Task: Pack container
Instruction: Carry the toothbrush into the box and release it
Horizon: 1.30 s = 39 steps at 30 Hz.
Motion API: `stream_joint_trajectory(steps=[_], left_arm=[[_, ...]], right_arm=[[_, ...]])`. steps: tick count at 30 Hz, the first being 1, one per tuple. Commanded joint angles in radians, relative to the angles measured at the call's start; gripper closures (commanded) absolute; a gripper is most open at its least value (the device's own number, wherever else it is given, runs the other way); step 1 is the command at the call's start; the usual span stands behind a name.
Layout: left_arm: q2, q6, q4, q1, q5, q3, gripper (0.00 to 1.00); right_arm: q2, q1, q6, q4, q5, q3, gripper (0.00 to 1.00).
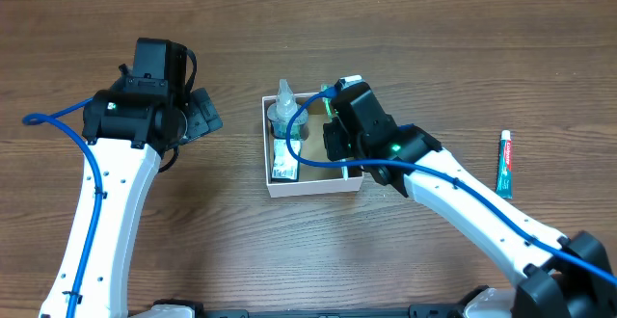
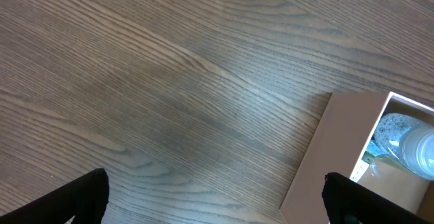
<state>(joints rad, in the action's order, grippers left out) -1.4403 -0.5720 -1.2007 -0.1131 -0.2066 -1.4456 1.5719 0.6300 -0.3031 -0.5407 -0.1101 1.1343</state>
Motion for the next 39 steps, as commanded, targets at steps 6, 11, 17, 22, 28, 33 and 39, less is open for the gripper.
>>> stream_joint_trajectory(steps=[6, 11, 17, 22, 28, 33, 39], left_arm=[[0.010, 0.015, 0.001, 0.002, -0.013, -0.016, 0.00], [0.010, 0.015, 0.001, 0.002, -0.013, -0.016, 0.00], [0.010, 0.015, 0.001, 0.002, -0.013, -0.016, 0.00], [0.010, 0.015, 0.001, 0.002, -0.013, -0.016, 0.00], [0.010, 0.015, 0.001, 0.002, -0.013, -0.016, 0.00], [0.010, 0.015, 0.001, 0.002, -0.013, -0.016, 0.00], [0.010, 0.015, 0.001, 0.002, -0.013, -0.016, 0.00]], right_arm=[[0.026, 0.003, -0.008, 0.040, -0.042, 0.026, 0.94], [0.059, 0.003, -0.008, 0.058, -0.099, 0.013, 0.93], [0.090, 0.003, -0.008, 0.026, -0.099, 0.011, 0.93], [0.089, 0.003, -0.008, 0.003, -0.099, 0.011, 0.82], [0.089, 0.003, -0.008, -0.009, -0.099, 0.011, 0.76], [0.062, 0.003, -0.005, -0.046, -0.113, 0.031, 0.72], [-0.094, 0.003, -0.010, -0.204, -0.230, 0.069, 0.68]])
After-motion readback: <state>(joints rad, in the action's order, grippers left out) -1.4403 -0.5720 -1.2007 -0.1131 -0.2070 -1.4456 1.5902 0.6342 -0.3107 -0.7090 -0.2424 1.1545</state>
